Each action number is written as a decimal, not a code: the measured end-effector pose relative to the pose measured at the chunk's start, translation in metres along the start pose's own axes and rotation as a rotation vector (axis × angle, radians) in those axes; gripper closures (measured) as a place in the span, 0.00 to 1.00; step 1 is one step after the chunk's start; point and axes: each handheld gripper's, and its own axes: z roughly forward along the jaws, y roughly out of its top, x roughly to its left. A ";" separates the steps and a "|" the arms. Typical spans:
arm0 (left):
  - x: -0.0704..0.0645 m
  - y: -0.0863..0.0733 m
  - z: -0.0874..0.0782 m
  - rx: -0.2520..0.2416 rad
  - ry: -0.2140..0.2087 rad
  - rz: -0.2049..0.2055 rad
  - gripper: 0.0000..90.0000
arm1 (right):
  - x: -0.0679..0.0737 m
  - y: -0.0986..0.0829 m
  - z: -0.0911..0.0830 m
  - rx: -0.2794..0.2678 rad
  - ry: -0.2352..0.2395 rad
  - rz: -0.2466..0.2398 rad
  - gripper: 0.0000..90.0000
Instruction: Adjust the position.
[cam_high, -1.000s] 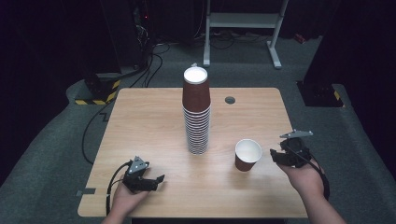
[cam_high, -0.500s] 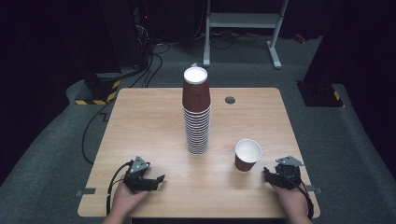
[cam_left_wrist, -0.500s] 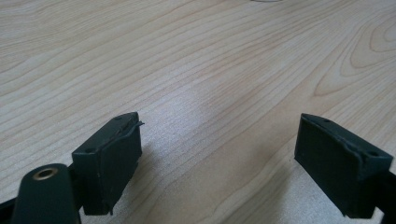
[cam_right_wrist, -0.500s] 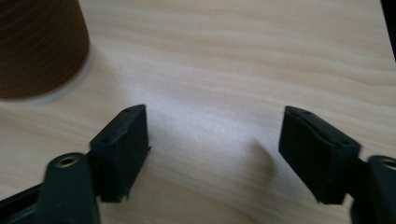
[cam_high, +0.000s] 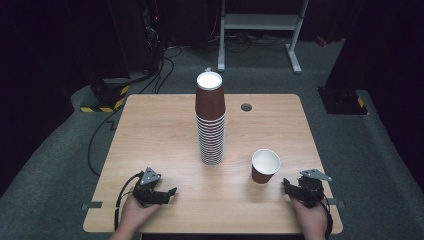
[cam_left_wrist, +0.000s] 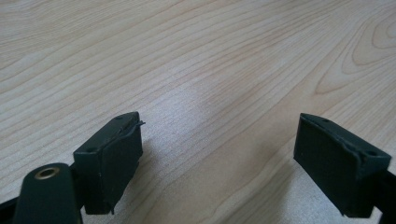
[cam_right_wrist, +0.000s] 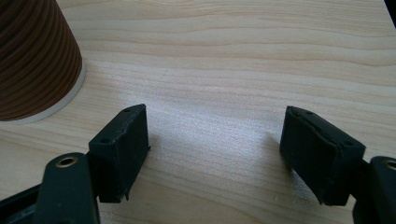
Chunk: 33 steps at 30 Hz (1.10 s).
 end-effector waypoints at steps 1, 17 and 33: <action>0.000 0.000 0.000 -0.003 -0.001 -0.005 0.18 | 0.000 0.000 0.000 0.000 0.000 0.001 0.26; 0.000 0.002 0.002 0.006 0.004 0.005 0.18 | 0.001 0.000 0.000 0.005 0.000 -0.005 0.21; -0.003 0.001 0.001 0.005 0.007 0.038 0.18 | 0.002 0.000 0.000 0.008 -0.008 0.010 0.20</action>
